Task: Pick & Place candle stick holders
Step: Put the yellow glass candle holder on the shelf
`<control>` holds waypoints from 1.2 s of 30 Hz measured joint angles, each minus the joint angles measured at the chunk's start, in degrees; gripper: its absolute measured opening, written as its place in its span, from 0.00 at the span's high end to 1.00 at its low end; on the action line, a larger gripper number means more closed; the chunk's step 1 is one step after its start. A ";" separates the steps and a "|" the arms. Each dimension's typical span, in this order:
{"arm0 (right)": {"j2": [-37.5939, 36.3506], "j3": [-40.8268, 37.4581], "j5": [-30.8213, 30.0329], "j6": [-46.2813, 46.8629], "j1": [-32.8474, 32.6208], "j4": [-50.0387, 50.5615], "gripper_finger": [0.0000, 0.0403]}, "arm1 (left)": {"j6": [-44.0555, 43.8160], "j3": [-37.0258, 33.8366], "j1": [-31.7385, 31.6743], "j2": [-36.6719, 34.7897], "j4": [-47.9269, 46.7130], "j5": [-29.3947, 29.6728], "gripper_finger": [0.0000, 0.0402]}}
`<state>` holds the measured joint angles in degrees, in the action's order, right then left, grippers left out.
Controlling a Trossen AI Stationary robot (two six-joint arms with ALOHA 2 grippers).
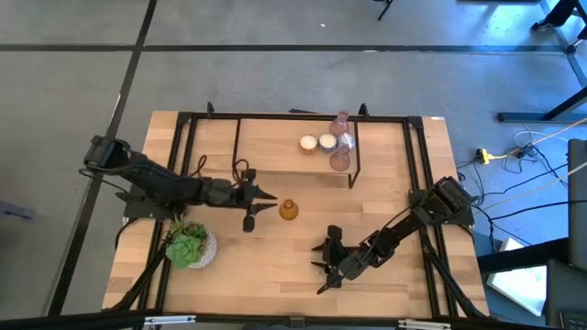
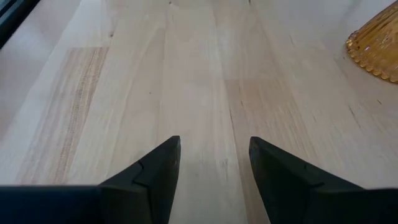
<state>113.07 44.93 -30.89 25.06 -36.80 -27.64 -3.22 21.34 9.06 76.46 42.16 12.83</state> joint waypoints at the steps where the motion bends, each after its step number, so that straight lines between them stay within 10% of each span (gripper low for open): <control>1: -0.01 0.00 0.00 0.00 0.00 0.00 0.51 | 0.44 0.00 -1.09 1.28 1.95 -2.12 0.80; 18: -0.02 0.00 0.92 0.48 -0.07 0.42 0.51 | -1.06 -0.33 -2.85 16.61 13.13 -4.36 0.89; 36: -0.02 0.02 1.09 0.66 -0.07 0.37 0.51 | -2.41 -0.35 -0.75 20.21 10.23 6.84 0.97</control>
<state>113.06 44.95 -29.80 25.71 -36.86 -27.27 -5.63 20.99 8.32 96.67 52.39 19.68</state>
